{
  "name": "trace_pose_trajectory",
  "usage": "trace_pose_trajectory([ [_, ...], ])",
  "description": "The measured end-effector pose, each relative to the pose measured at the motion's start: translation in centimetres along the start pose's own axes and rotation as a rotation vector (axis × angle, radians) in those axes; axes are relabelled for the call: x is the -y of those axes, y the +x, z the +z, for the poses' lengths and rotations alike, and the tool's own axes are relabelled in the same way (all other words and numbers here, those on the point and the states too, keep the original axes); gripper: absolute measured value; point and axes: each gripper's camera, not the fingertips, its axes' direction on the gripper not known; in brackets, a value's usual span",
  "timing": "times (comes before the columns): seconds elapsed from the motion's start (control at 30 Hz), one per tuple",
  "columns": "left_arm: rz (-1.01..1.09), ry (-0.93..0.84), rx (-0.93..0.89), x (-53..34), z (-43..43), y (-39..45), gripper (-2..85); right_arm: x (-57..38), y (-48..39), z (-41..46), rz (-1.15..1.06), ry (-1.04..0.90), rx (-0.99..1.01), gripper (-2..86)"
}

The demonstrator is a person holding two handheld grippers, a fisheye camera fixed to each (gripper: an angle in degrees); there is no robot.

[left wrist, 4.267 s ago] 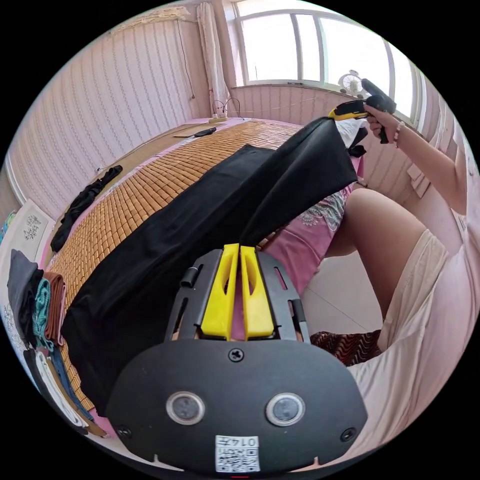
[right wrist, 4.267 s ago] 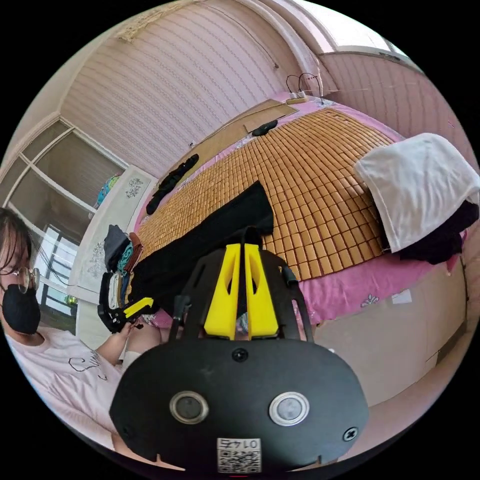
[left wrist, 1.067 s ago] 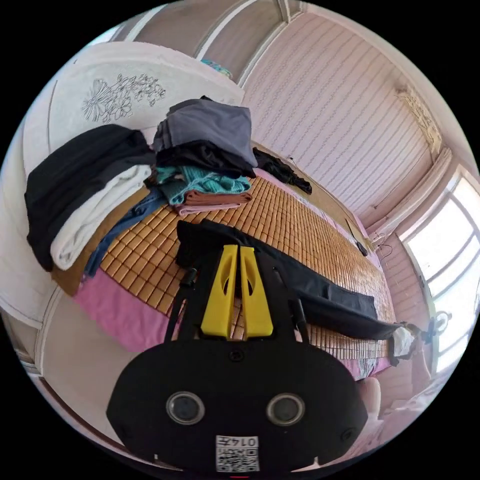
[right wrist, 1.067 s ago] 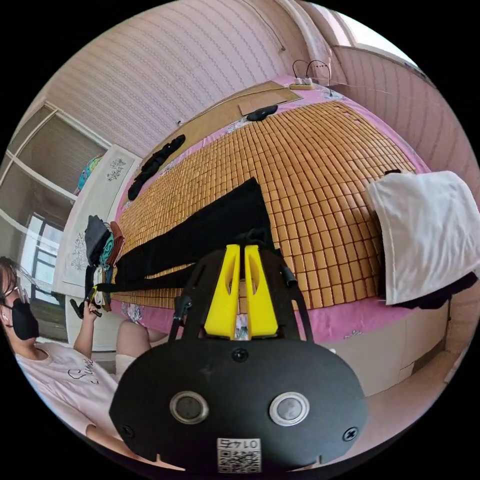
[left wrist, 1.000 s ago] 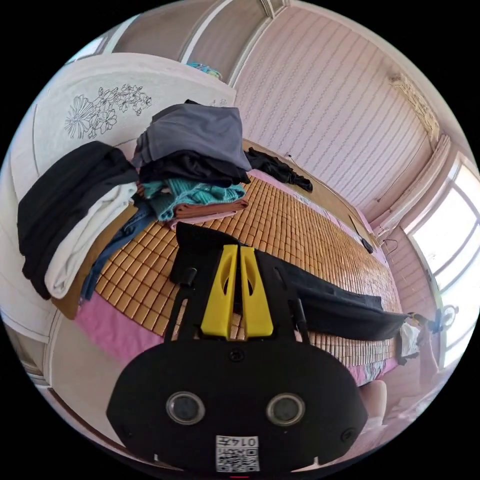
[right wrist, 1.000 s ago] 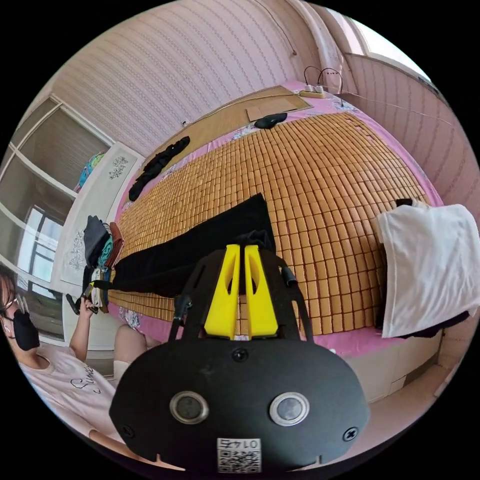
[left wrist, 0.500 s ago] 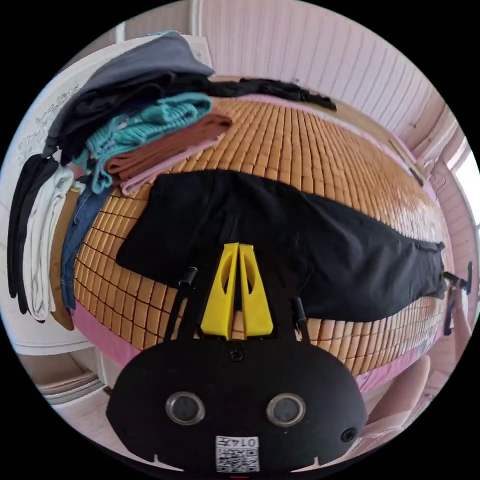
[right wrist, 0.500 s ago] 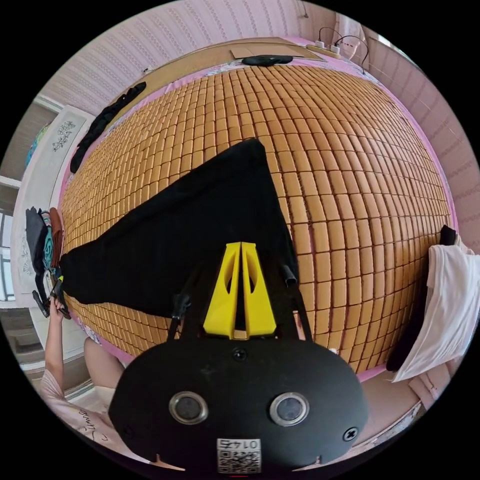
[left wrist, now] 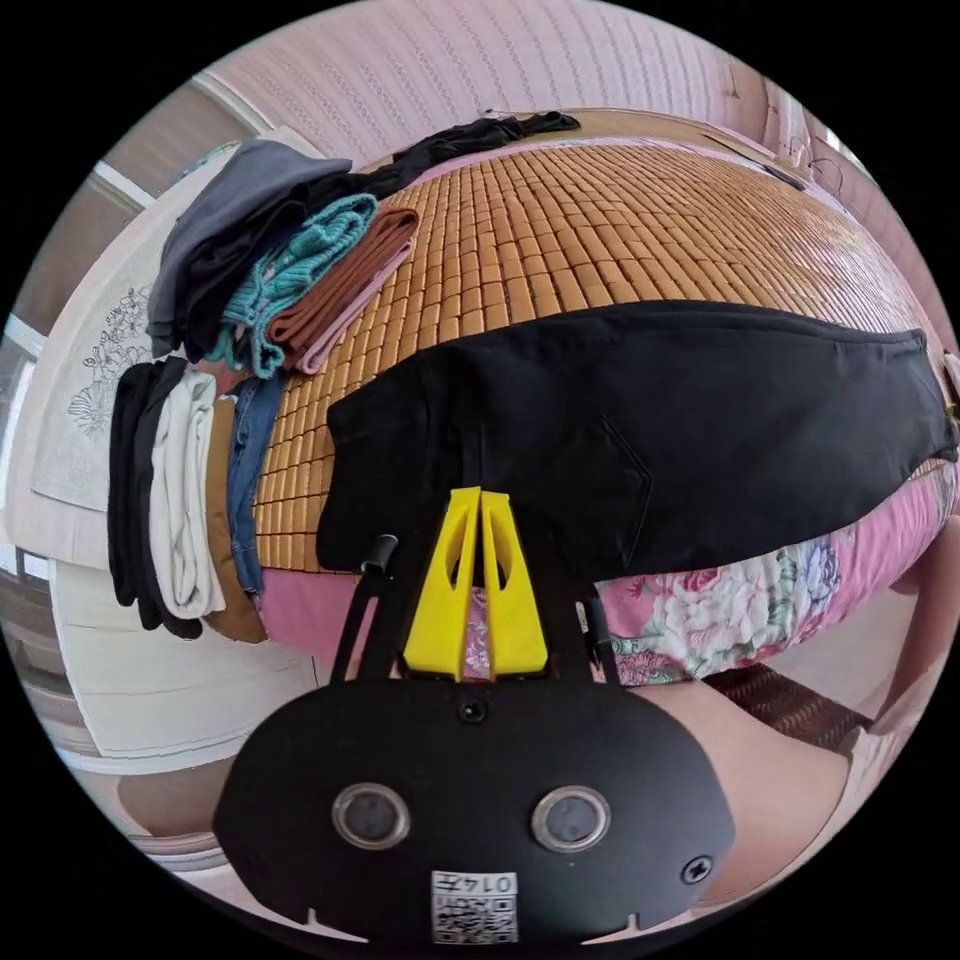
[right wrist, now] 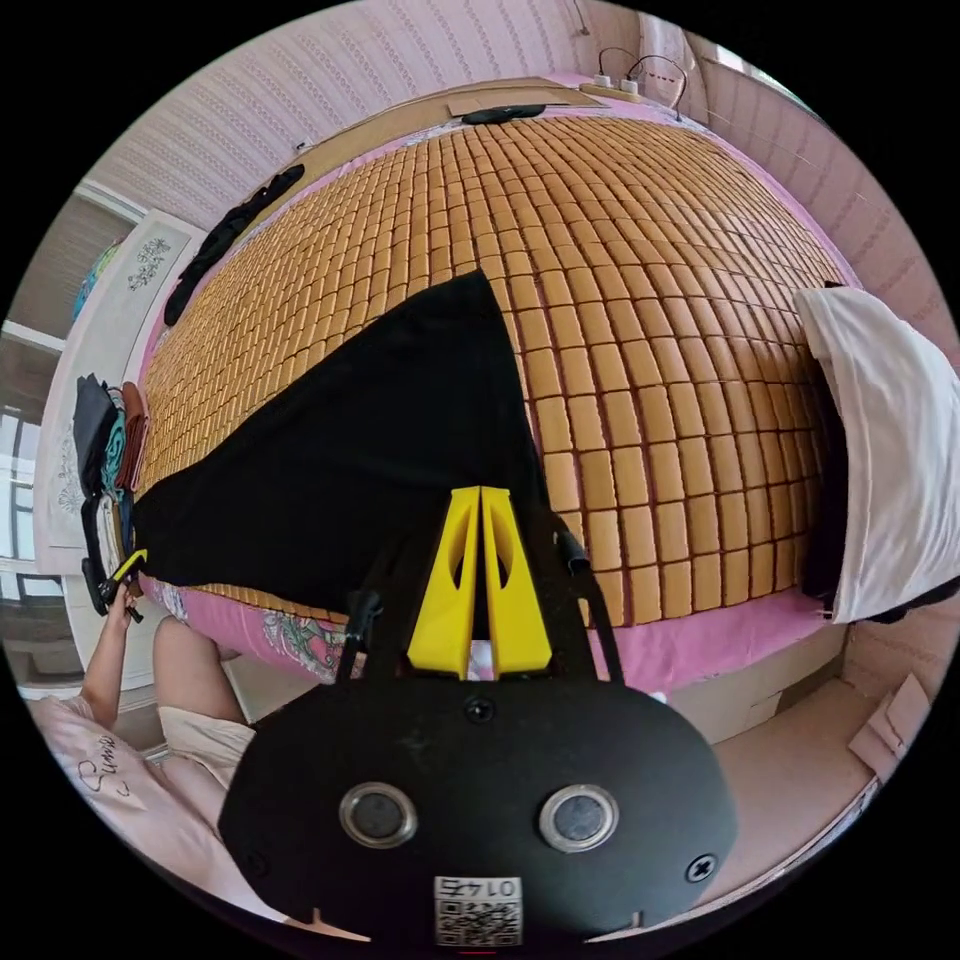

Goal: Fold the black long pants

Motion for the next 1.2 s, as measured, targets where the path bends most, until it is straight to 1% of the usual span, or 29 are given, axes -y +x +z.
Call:
trace_pose_trajectory([
  [0.03, 0.013, 0.042, 0.061, -0.7, -1.1, 0.8, -0.8, -1.5, 0.4, -1.4, 0.006, 0.048, 0.003, 0.1],
  [0.1, 0.036, 0.123, 0.100, -1.5, -3.2, 2.1, -0.7, -3.5, 1.1, -3.1, 0.035, 0.091, -0.002, 2.0],
  [0.17, 0.041, 0.197, 0.058, -2.0, -5.5, 3.5, -0.4, -5.0, 2.2, -3.8, 0.094, 0.093, -0.019, 6.0],
  [0.2, 0.056, 0.251, -0.015, -2.0, -7.0, 4.7, -0.1, -5.6, 2.9, -3.8, 0.136, 0.088, -0.017, 9.2],
  [0.23, 0.095, 0.308, -0.102, -1.8, -8.1, 6.4, 0.3, -5.8, 3.6, -3.4, 0.161, 0.080, 0.011, 10.0],
  [0.27, 0.121, 0.333, -0.148, -1.7, -8.6, 7.4, 0.8, -5.7, 3.9, -3.1, 0.169, 0.072, 0.034, 10.4],
  [0.33, 0.307, 0.390, -0.258, -0.7, -9.6, 13.4, 4.0, -5.0, 4.3, -2.1, 0.163, 0.040, 0.126, 8.9],
  [0.37, 0.348, 0.391, -0.269, -0.4, -9.6, 15.2, 5.0, -4.8, 4.2, -1.8, 0.160, 0.025, 0.133, 7.7],
  [0.43, 0.487, 0.377, -0.336, 0.1, -9.2, 22.2, 5.8, -4.2, 3.9, -1.5, 0.156, -0.019, 0.105, 2.9],
  [0.53, 0.593, 0.343, -0.397, -0.7, -8.2, 28.1, 6.0, -4.1, 2.7, -3.8, 0.086, 0.010, 0.100, 1.4],
  [0.67, 0.577, 0.320, -0.456, -0.9, -7.3, 30.2, 6.1, -4.6, 2.2, -6.4, 0.019, 0.011, 0.156, 0.8],
  [0.77, 0.595, 0.300, -0.433, -0.6, -6.6, 31.3, 7.2, -5.4, 3.8, -6.2, 0.070, -0.031, 0.194, 0.6],
  [0.87, 0.635, 0.307, -0.347, -0.2, -5.9, 33.0, 7.3, -6.0, 6.4, -3.7, 0.170, -0.078, 0.258, 0.5],
  [0.97, 0.657, 0.247, -0.243, 0.6, -4.2, 35.0, 3.1, -6.2, 6.8, -1.8, 0.185, -0.099, 0.216, 0.6],
  [1.03, 0.693, 0.244, -0.243, 0.7, -3.9, 35.6, 0.5, -6.2, 6.6, -1.7, 0.186, -0.077, 0.200, 0.8],
  [1.1, 0.695, 0.235, -0.255, 0.7, -3.8, 35.6, -0.1, -6.3, 6.7, -1.8, 0.189, -0.064, 0.182, 0.9],
  [1.2, 0.630, 0.230, -0.308, 1.1, -3.8, 34.5, -0.3, -6.0, 6.8, -2.8, 0.203, -0.033, 0.094, 1.6],
])
